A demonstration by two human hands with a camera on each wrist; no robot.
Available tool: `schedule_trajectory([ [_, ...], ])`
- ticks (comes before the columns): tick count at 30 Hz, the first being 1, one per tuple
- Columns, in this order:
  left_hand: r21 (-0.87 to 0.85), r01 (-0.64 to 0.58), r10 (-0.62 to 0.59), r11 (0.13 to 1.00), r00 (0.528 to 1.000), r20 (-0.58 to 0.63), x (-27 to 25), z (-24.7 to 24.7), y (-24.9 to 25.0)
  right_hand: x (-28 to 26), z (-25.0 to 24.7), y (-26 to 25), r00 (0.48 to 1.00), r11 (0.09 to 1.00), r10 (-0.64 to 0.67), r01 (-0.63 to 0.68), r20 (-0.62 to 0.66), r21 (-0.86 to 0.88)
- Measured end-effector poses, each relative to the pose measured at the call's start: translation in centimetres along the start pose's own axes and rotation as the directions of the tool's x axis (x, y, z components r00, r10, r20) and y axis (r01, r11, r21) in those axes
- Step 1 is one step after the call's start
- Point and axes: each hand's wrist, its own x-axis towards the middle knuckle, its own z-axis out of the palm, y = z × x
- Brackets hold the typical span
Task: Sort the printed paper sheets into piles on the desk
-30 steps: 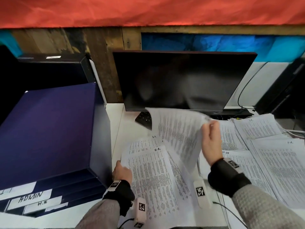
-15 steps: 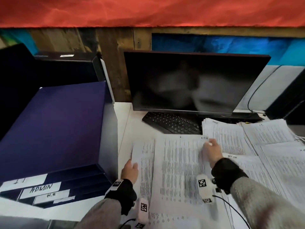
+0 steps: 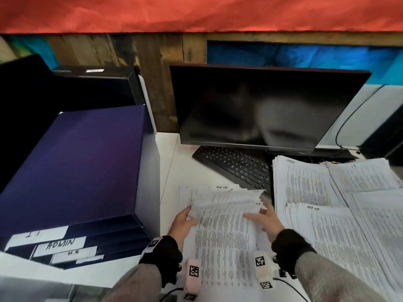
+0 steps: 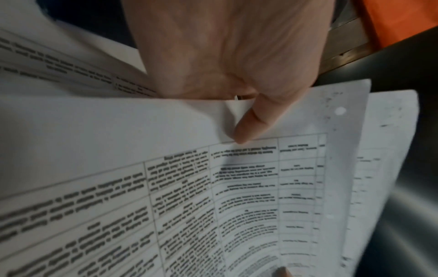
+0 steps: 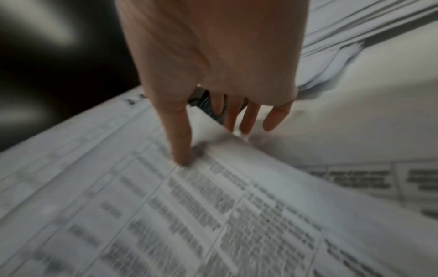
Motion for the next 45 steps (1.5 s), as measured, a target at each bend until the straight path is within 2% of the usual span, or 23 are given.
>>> schedule_trajectory([
  [3,-0.02,0.011,-0.011,1.0,1.0,0.011,-0.4,0.9,0.1,-0.8,-1.7,0.1,0.965,0.999,0.048,-0.042,0.257,-0.027],
  [5,0.027,0.001,-0.003,1.0,0.998,0.071,-0.7,1.7,0.6,-0.9,-2.2,0.6,0.946,0.995,0.024,-0.053,0.323,0.082],
  [7,0.091,-0.021,0.007,0.996,0.989,0.149,-0.3,2.0,0.8,-0.8,-2.8,1.2,0.973,0.997,-0.005,-0.012,0.23,0.074],
  [9,0.194,-0.082,0.078,0.978,0.997,0.024,0.9,1.9,1.0,-0.1,-3.7,2.0,0.996,0.998,-0.062,0.064,0.071,-0.021],
  [11,0.429,-0.103,0.188,0.897,0.969,-0.16,2.2,1.2,1.0,0.6,-4.8,2.7,0.991,0.978,-0.103,0.086,-0.082,-0.192],
  [12,0.544,-0.083,0.215,0.835,0.959,-0.185,2.6,0.8,0.9,1.1,-5.3,3.1,0.984,0.956,-0.112,0.07,-0.135,-0.284],
  [15,0.766,0.0,0.129,0.643,0.986,-0.108,3.7,-0.1,0.2,1.2,-5.7,3.3,0.984,0.921,-0.095,0.028,-0.153,-0.39],
  [17,0.862,-0.019,0.091,0.506,0.995,-0.032,3.7,0.1,0.0,0.5,-5.2,3.1,0.991,0.926,-0.085,0.039,-0.106,-0.377],
  [19,0.902,-0.049,0.118,0.429,0.993,-0.002,3.6,0.6,-0.4,0.3,-4.8,3.4,0.994,0.936,-0.075,0.042,-0.083,-0.351],
  [21,0.914,-0.043,0.155,0.404,0.988,-0.023,3.4,1.0,-0.8,0.2,-4.5,3.6,0.993,0.945,-0.083,0.052,-0.083,-0.324],
  [28,0.905,0.05,0.18,0.423,0.974,-0.139,2.3,0.8,-0.9,-0.4,-3.9,3.0,0.992,0.973,-0.098,0.08,-0.075,-0.216],
  [29,0.88,0.065,0.206,0.471,0.962,-0.181,2.0,0.9,-0.6,-0.7,-3.7,2.6,0.99,0.977,-0.119,0.104,-0.074,-0.185],
  [30,0.822,0.063,0.238,0.566,0.942,-0.236,1.7,1.0,0.0,-1.1,-3.5,1.9,0.986,0.982,-0.142,0.13,-0.081,-0.136],
  [31,0.7,0.035,0.224,0.713,0.935,-0.274,1.5,1.1,0.8,-1.5,-3.2,1.0,0.981,0.984,-0.171,0.165,-0.089,-0.075],
  [32,0.507,-0.032,0.187,0.861,0.948,-0.257,1.0,1.4,2.0,-2.1,-2.8,-0.2,0.976,0.98,-0.2,0.2,-0.088,-0.008],
  [33,0.291,-0.111,0.172,0.95,0.965,-0.195,0.6,1.7,3.1,-2.7,-2.4,-1.4,0.97,0.971,-0.229,0.234,-0.079,0.055],
  [34,0.128,-0.172,0.188,0.977,0.975,-0.122,0.0,2.0,4.4,-3.3,-2.0,-2.8,0.963,0.957,-0.261,0.267,-0.063,0.114],
  [35,0.049,-0.204,0.207,0.978,0.976,-0.068,-0.6,2.3,5.6,-3.9,-1.7,-4.1,0.952,0.938,-0.301,0.305,-0.048,0.167],
  [37,0.026,-0.32,0.321,0.947,0.944,-0.071,-1.6,2.7,7.8,-5.3,-0.9,-6.7,0.924,0.889,-0.379,0.378,-0.05,0.256],
  [40,0.109,-0.538,0.547,0.836,0.802,-0.241,-2.8,3.7,10.3,-7.4,0.3,-9.9,0.872,0.819,-0.485,0.481,-0.071,0.312],
  [42,0.193,-0.6,0.629,0.776,0.713,-0.31,-3.8,4.6,10.8,-8.2,1.3,-10.9,0.844,0.79,-0.53,0.525,-0.08,0.317],
  [44,0.248,-0.612,0.66,0.751,0.684,-0.311,-4.2,5.2,10.1,-8.6,2.1,-10.7,0.825,0.779,-0.558,0.56,-0.097,0.284],
  [45,0.249,-0.603,0.652,0.758,0.694,-0.306,-4.2,5.5,9.3,-8.4,2.5,-10.2,0.822,0.781,-0.558,0.567,-0.115,0.261],
])
